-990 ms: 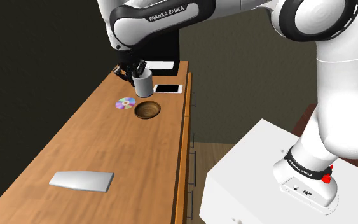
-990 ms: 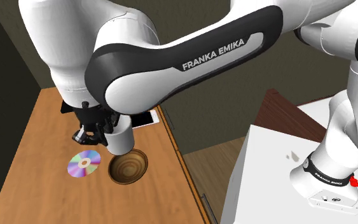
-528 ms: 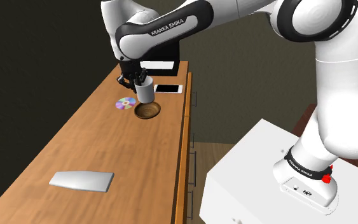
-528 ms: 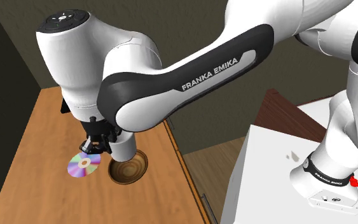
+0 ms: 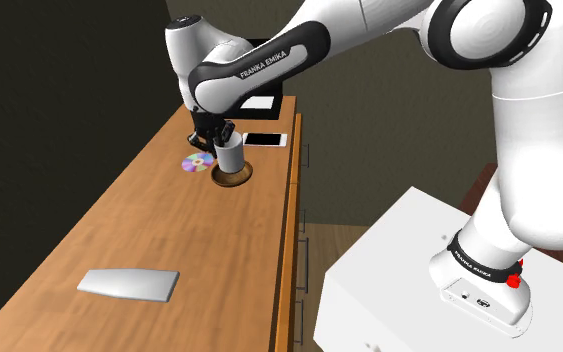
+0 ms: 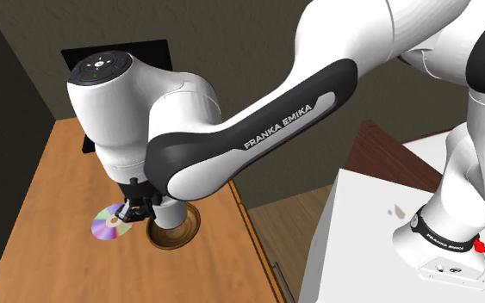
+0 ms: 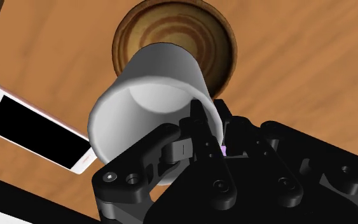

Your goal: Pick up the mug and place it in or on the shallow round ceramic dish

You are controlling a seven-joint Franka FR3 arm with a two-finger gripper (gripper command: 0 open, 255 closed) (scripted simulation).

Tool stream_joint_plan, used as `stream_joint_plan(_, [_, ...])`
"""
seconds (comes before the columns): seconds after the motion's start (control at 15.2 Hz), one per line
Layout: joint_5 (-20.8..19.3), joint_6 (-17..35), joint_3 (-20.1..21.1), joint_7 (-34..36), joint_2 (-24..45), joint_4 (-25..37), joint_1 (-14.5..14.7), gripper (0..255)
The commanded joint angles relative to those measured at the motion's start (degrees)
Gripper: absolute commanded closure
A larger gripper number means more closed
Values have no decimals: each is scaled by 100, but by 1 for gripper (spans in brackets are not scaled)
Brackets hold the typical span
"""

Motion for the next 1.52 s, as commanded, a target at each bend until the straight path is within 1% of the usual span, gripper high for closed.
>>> stream_joint_plan(0.0, [-6,40,-3,7,7,-28,-2,255])
stream_joint_plan(0.33, [-6,40,-3,7,7,-28,-2,255])
stream_joint_plan(0.4, [-6,40,-3,6,7,-28,-2,0])
stream_joint_plan(0.73, [-6,40,-3,6,7,-28,-2,0])
stream_joint_plan(0.99, [103,-533,63,-66,-267,279,26,0])
stream_joint_plan(1.45, [103,-533,63,-66,-267,279,26,0])
